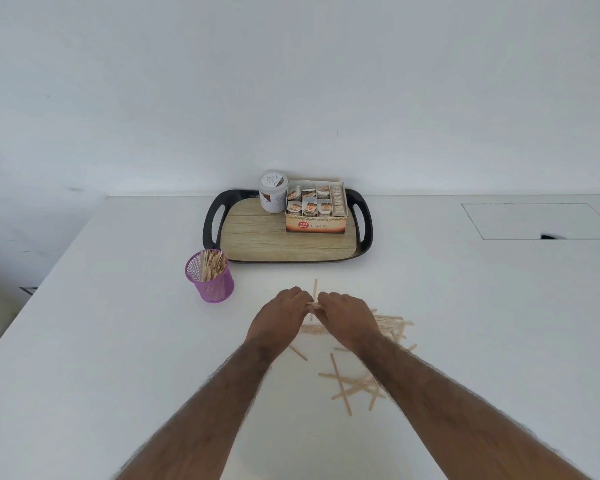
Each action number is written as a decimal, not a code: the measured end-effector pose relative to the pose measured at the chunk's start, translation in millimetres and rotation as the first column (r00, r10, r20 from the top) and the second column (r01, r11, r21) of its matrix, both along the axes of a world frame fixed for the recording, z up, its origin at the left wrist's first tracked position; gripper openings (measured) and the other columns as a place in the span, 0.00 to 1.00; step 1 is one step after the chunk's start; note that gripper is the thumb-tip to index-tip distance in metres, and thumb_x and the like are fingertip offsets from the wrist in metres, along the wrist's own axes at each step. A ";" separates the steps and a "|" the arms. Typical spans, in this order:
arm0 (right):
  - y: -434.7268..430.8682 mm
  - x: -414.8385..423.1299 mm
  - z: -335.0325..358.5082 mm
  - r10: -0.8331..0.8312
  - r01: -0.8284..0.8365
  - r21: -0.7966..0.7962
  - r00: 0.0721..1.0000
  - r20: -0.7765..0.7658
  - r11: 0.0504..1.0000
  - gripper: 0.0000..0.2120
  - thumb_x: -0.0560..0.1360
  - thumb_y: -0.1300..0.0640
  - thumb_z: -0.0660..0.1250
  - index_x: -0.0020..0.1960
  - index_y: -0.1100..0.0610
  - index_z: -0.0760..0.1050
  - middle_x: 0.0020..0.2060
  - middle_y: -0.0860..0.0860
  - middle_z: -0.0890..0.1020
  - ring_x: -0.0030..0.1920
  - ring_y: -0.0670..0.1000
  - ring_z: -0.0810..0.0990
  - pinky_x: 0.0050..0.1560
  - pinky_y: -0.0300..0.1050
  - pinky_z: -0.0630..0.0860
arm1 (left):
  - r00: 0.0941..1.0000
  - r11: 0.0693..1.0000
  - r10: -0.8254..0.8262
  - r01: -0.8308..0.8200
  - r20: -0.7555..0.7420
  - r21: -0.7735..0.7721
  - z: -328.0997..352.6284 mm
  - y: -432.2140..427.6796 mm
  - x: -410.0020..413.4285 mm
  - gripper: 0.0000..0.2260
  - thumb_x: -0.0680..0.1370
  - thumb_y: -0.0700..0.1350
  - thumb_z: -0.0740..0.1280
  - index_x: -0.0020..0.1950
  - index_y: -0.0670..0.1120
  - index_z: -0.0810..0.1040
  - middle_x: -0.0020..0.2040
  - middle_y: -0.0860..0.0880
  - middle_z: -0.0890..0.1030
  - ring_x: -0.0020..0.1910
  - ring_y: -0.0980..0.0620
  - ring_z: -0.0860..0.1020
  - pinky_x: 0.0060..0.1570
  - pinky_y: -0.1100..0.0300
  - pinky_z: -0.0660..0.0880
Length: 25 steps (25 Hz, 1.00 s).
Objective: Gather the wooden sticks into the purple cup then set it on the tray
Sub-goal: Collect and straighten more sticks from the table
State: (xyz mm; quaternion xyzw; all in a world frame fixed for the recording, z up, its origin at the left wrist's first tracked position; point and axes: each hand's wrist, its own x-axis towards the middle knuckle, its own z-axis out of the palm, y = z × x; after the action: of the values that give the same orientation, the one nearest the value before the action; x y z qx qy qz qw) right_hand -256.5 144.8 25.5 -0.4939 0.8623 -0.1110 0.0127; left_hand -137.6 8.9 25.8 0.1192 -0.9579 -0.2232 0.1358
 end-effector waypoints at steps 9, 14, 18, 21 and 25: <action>-17.2 -8.6 69.0 -0.090 0.368 -0.402 0.822 0.563 0.839 0.21 0.81 0.52 0.63 0.32 0.51 0.61 0.24 0.45 0.67 0.26 0.46 0.64 0.27 0.43 0.63 | 0.806 -0.181 0.573 -0.052 0.149 0.982 32.0 24.8 -15.6 0.27 0.86 0.60 0.51 0.62 0.42 0.81 0.60 0.42 0.84 0.62 0.45 0.81 0.64 0.51 0.75; -39.2 4.1 126.6 0.305 0.587 -0.562 0.482 0.821 0.583 0.24 0.81 0.51 0.63 0.33 0.63 0.60 0.24 0.50 0.60 0.25 0.50 0.55 0.25 0.43 0.52 | 0.880 -0.597 0.426 0.100 0.209 0.796 43.0 55.7 -29.7 0.34 0.84 0.64 0.49 0.65 0.36 0.78 0.62 0.38 0.83 0.64 0.41 0.80 0.61 0.48 0.75; -41.4 12.1 141.3 0.406 0.673 -0.544 0.372 0.834 0.500 0.18 0.81 0.56 0.65 0.33 0.57 0.68 0.27 0.56 0.67 0.23 0.47 0.59 0.23 0.39 0.55 | 0.890 -0.678 0.442 0.250 0.111 0.691 64.4 64.9 -40.5 0.34 0.84 0.65 0.50 0.63 0.38 0.80 0.59 0.39 0.85 0.56 0.43 0.85 0.60 0.48 0.77; -37.9 21.6 137.4 0.380 0.720 -0.507 0.352 0.855 0.475 0.16 0.77 0.62 0.66 0.31 0.57 0.73 0.33 0.61 0.73 0.26 0.50 0.67 0.26 0.42 0.65 | 0.885 -0.726 0.465 0.370 0.017 0.579 81.4 60.6 -43.8 0.33 0.84 0.62 0.50 0.51 0.40 0.87 0.53 0.43 0.87 0.53 0.47 0.86 0.54 0.53 0.81; -46.4 38.6 130.0 0.498 0.814 -0.440 0.221 0.838 0.379 0.12 0.74 0.62 0.68 0.31 0.59 0.76 0.31 0.58 0.77 0.29 0.48 0.75 0.32 0.38 0.74 | 0.867 -0.701 0.498 0.395 0.011 0.593 90.4 54.5 -47.4 0.24 0.86 0.51 0.56 0.45 0.42 0.87 0.46 0.46 0.86 0.48 0.49 0.86 0.47 0.56 0.83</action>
State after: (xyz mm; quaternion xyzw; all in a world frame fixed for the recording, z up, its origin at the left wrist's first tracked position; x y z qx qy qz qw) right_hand -217.9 98.5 155.6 -0.0980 0.4887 -0.8302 0.2497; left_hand -184.9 63.4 116.2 0.1884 -0.0395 -0.9640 0.1834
